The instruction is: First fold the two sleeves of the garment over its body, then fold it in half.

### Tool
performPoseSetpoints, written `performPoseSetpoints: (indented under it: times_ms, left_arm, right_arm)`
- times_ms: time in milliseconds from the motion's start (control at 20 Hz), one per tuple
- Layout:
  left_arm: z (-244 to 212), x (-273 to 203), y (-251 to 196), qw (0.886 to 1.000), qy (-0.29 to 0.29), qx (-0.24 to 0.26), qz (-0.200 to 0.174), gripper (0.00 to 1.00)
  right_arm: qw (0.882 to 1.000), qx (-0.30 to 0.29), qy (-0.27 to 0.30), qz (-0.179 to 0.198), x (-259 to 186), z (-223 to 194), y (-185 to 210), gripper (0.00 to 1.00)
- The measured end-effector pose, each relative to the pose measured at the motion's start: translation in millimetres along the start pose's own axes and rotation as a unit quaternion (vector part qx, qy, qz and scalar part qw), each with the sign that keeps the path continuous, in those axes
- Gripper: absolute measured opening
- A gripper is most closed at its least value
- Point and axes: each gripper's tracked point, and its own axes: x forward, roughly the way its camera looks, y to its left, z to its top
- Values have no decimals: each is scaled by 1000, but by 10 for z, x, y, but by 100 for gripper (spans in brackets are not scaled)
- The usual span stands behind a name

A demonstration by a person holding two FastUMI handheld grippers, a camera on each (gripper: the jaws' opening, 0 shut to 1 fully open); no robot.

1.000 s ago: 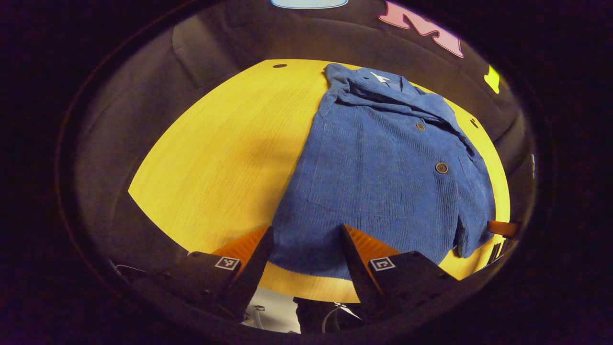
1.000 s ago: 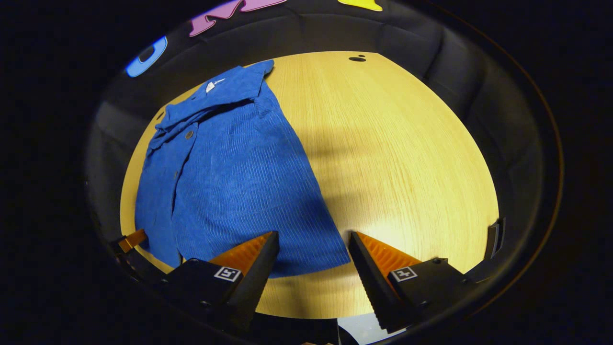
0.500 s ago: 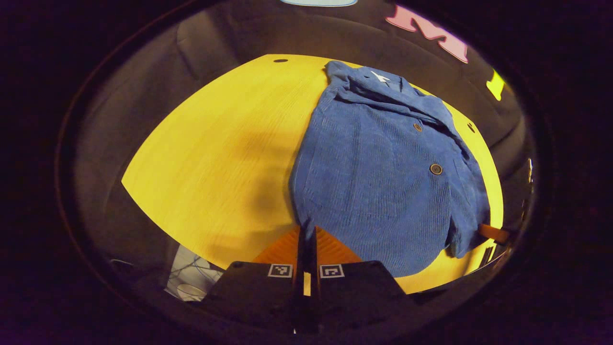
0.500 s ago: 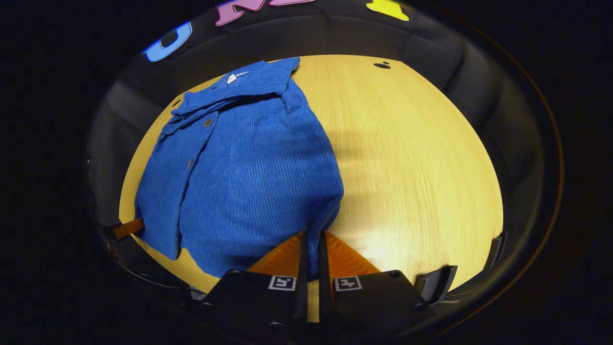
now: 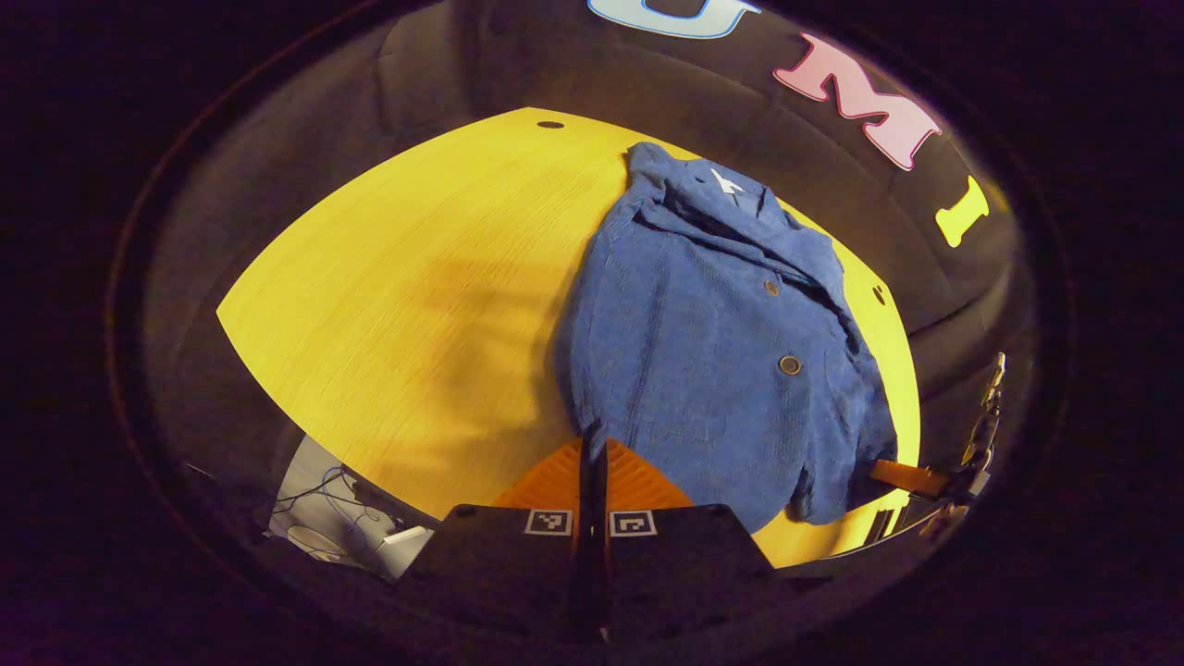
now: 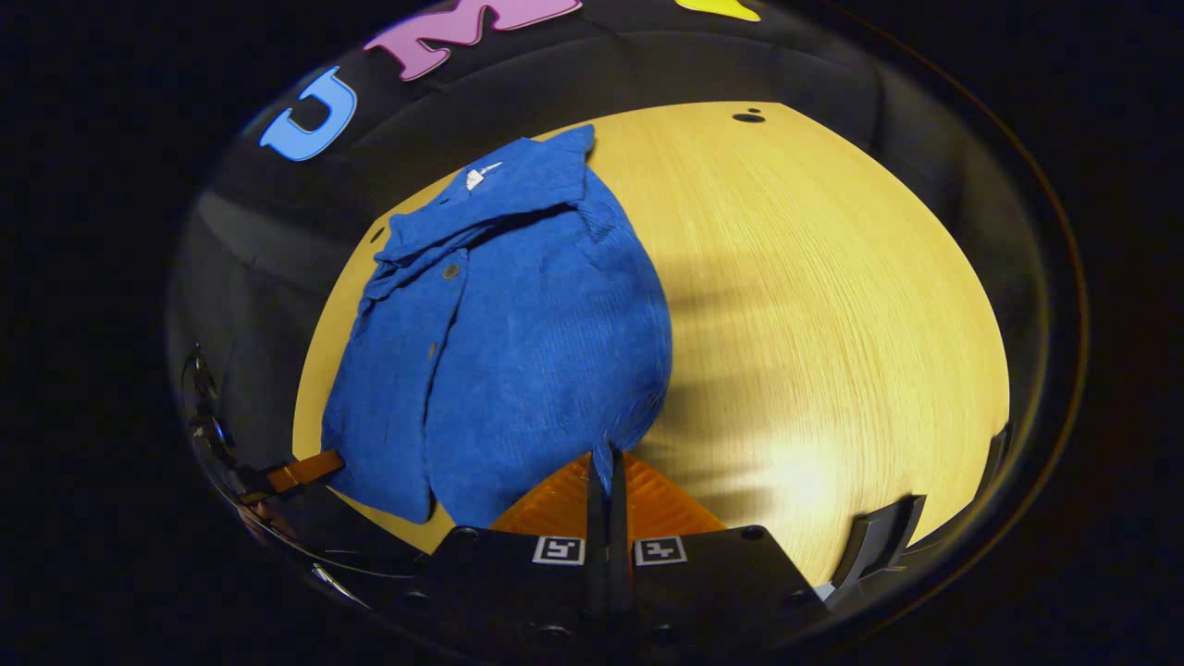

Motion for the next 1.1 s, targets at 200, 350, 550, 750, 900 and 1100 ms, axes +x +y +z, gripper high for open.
performPoseSetpoints:
  times_ms: [200, 350, 550, 750, 900, 1100]
  left_arm:
    - [519, -268, -267, 999, -36, 24, -20, 0]
    - [1012, -335, -499, 996, -64, 45, -33, 0]
    - [1881, -345, -770, 990, -106, 78, -50, 0]
    - [2814, -177, -1016, 980, -156, 110, -64, 0]
    - [3509, 101, -1096, 972, -194, 119, -62, 0]
    - [4263, 732, -986, 968, -227, 95, -45, 0]
  right_arm:
    - [999, 1, -18, 33, -8, 502, 316, 5]
    - [997, 3, -54, 51, 28, 1121, 449, 5]
    - [991, -3, -109, 74, 108, 2072, 676, 5]
    - [983, -3, -166, 81, 249, 2942, 812, 4]
    - [979, 4, -192, 65, 527, 3510, 766, 4]
    - [971, 30, -235, 38, 985, 4226, 640, 4]
